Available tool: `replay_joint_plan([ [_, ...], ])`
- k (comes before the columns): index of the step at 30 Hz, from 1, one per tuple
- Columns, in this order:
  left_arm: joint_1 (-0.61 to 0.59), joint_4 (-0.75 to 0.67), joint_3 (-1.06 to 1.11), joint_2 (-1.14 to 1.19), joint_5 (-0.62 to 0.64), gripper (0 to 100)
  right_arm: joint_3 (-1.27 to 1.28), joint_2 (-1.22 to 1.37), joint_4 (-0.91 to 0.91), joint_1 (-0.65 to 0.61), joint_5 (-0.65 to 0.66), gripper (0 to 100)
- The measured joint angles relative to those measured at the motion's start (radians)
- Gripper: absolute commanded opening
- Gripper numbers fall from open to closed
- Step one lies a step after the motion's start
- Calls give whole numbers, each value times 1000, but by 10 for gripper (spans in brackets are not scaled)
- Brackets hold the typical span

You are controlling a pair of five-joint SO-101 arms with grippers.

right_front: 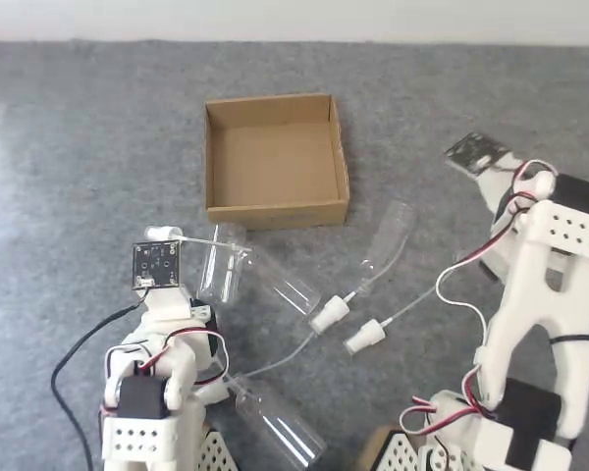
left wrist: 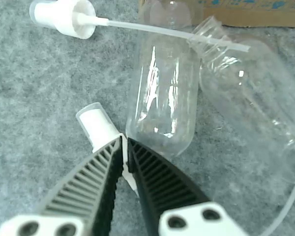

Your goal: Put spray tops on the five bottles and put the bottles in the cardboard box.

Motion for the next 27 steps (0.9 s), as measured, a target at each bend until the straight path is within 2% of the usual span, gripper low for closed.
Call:
replay_joint_plan([
  [2, 0, 0, 0, 0, 0, 13, 14, 0, 0, -12, 40, 241],
  [8, 0, 0, 0, 0, 0, 13, 66, 0, 0, -38, 133, 386],
  [21, 0, 0, 0, 0, 0, 13, 164, 0, -83, -40, 261, 387],
  [27, 0, 0, 0, 0, 0, 13, 261, -2, -209, -38, 278, 387],
])
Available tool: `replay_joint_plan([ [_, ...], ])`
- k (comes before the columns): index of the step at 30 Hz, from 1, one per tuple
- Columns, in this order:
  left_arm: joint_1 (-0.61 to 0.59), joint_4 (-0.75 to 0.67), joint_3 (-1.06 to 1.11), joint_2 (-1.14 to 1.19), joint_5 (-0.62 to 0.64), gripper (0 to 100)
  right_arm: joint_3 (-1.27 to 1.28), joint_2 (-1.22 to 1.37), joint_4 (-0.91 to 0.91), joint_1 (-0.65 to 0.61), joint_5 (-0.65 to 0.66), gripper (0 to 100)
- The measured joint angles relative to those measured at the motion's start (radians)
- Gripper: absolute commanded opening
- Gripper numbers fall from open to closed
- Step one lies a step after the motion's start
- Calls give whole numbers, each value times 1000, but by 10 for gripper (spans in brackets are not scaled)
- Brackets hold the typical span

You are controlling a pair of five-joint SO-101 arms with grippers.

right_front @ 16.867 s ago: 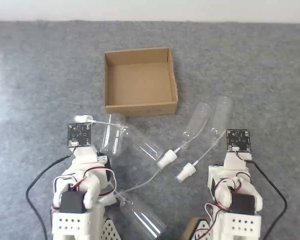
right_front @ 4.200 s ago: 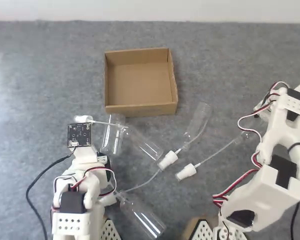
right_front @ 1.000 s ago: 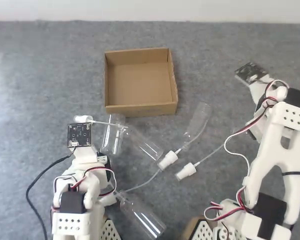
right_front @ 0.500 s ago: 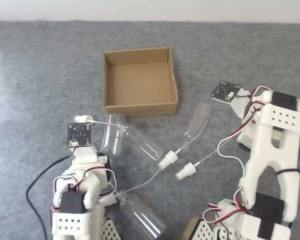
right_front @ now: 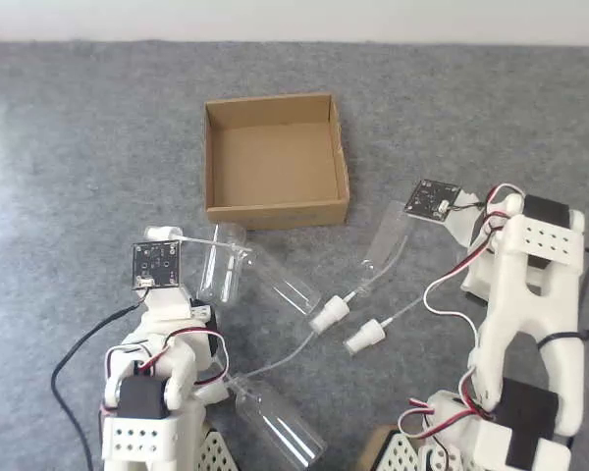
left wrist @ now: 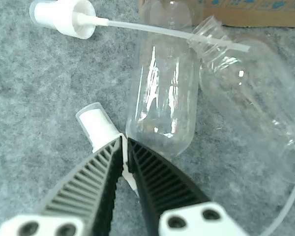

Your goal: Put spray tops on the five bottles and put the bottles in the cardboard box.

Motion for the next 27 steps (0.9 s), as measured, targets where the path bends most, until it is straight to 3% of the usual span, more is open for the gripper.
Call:
replay_joint_plan([
  [11, 0, 0, 0, 0, 0, 13, 35, 132, -169, 55, 3, 385],
  [19, 0, 0, 0, 0, 0, 13, 35, 149, -204, 66, 3, 243],
  [24, 0, 0, 0, 0, 0, 13, 34, 149, -206, 66, 0, 219],
  [27, 0, 0, 0, 0, 0, 13, 34, 149, -206, 64, -86, 219],
])
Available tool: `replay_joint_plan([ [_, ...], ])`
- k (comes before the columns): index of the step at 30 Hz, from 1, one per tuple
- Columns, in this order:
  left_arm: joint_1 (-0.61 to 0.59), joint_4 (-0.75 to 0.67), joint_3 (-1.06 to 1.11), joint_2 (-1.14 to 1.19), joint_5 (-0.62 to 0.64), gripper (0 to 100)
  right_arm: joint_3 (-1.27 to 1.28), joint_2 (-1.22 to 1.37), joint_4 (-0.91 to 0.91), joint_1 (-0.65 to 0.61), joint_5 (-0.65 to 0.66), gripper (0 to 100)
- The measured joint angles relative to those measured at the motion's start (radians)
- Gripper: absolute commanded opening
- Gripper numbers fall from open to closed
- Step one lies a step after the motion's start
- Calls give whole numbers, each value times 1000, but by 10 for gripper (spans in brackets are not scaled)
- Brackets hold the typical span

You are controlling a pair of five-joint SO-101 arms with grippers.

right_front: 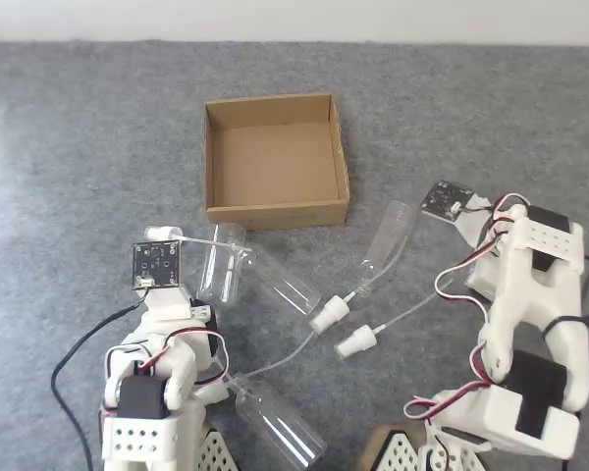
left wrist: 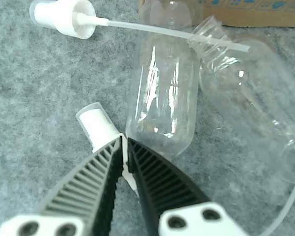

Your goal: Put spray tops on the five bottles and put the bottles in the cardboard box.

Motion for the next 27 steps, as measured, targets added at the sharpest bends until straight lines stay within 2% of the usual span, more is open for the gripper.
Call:
replay_joint_plan([
  [12, 0, 0, 0, 0, 0, 13, 0, 0, 0, -63, -413, 221],
  [15, 0, 0, 0, 0, 0, 13, 0, 0, 17, -89, -428, 234],
  [21, 0, 0, 0, 0, 0, 13, 2, 3, 72, -149, -410, 371],
  [27, 0, 0, 0, 0, 0, 13, 2, 3, 80, -150, -304, 374],
])
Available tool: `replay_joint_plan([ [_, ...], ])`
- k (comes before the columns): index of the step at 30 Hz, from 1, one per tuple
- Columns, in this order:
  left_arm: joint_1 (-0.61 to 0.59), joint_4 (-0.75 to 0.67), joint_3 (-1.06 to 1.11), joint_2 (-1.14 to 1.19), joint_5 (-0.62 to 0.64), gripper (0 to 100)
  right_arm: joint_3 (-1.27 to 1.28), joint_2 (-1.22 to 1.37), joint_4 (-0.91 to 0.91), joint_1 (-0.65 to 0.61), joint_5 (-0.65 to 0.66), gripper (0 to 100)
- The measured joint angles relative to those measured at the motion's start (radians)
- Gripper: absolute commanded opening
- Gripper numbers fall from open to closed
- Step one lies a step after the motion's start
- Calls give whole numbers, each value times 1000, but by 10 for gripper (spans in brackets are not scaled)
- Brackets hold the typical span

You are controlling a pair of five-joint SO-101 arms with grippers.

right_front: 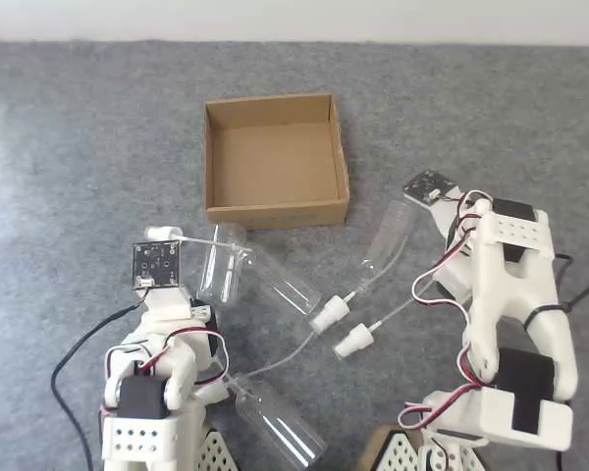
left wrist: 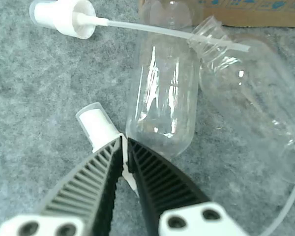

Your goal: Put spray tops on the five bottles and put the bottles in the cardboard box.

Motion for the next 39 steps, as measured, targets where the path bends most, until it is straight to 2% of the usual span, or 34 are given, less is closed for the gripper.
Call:
replay_joint_plan([
  [6, 0, 0, 0, 0, 0, 13, 0, 0, 0, -6, 124, 374],
  [11, 0, 0, 0, 0, 0, 13, 0, 0, 0, -6, 170, 374],
  [39, 0, 0, 0, 0, 0, 13, 32, 0, -25, -6, 178, 372],
])
